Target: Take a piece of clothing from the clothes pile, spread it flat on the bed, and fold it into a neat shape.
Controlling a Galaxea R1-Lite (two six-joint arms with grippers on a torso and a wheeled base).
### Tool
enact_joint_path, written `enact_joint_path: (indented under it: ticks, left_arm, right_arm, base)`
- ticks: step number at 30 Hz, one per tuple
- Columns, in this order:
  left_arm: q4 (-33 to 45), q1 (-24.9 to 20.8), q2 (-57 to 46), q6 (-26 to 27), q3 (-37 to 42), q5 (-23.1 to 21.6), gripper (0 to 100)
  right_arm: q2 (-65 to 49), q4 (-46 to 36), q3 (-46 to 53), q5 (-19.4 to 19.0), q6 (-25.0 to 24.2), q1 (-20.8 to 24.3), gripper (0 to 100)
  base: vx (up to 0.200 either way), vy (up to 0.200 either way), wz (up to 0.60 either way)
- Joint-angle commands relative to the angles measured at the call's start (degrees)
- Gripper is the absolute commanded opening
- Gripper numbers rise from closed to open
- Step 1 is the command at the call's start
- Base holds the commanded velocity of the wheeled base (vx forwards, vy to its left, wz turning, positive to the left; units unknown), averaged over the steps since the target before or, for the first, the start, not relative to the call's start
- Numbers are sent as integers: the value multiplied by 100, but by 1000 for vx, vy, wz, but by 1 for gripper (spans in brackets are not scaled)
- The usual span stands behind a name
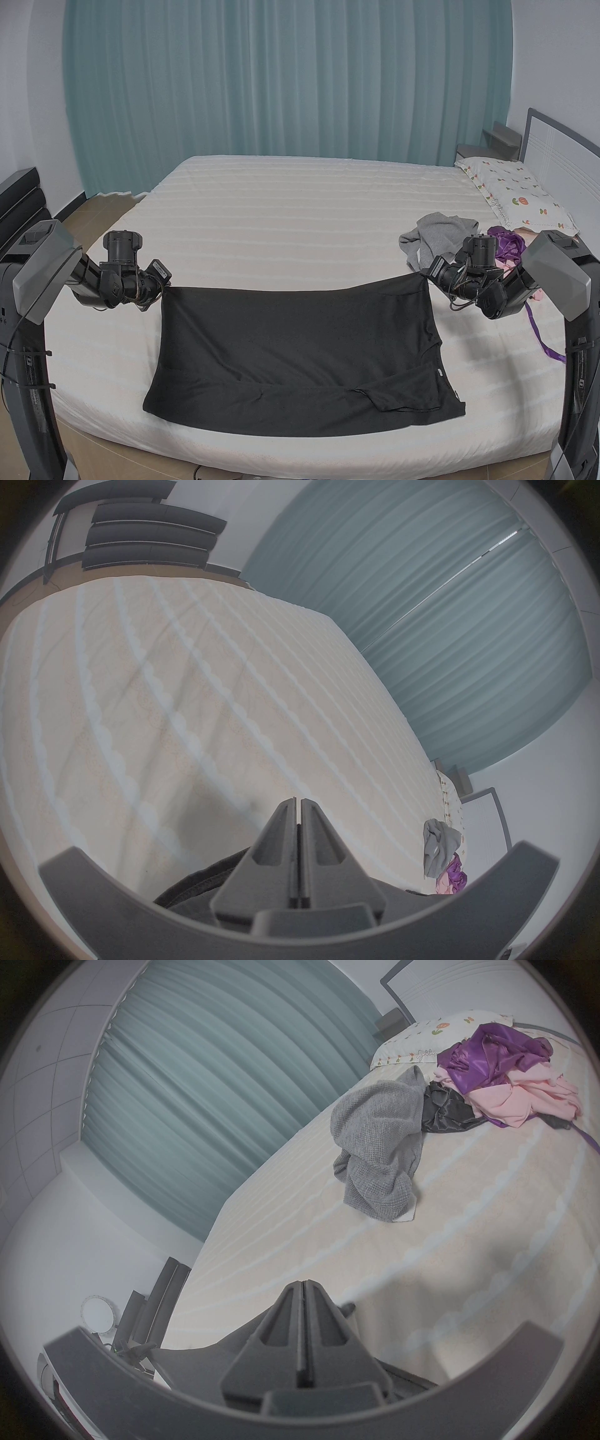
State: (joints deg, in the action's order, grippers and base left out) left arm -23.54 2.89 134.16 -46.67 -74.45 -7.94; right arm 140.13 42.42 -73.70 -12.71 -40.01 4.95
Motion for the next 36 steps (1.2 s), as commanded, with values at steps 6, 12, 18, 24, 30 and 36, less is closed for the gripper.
enact_joint_path:
  ticks: [6, 12, 18, 24, 30, 36]
  left_arm:
    - [7, 1, -21, -9, 36, -33, 0]
    - [-1, 1, -153, 35, 370, -6, 0]
    - [-1, 1, -417, 61, 915, -15, 0]
    - [-10, 1, -619, 114, 1477, -50, 0]
    - [-292, -25, -759, 167, 1943, -59, 0]
    - [-775, -60, -803, 430, 2620, -50, 0]
  right_arm:
    - [-82, 3, 111, 6, 11, -12, 0]
    - [-205, -41, 480, -29, 63, -12, 0]
    - [-504, -32, 1016, -170, 116, -12, 0]
    - [-759, 3, 1482, -179, 248, -12, 0]
    - [-944, 29, 1904, -188, 292, -12, 0]
    - [-979, 47, 2396, -179, 617, -12, 0]
  base:
    - [0, 0, 0]
    - [0, 0, 0]
    - [0, 0, 0]
    - [0, 0, 0]
    - [0, 0, 0]
    - [0, 0, 0]
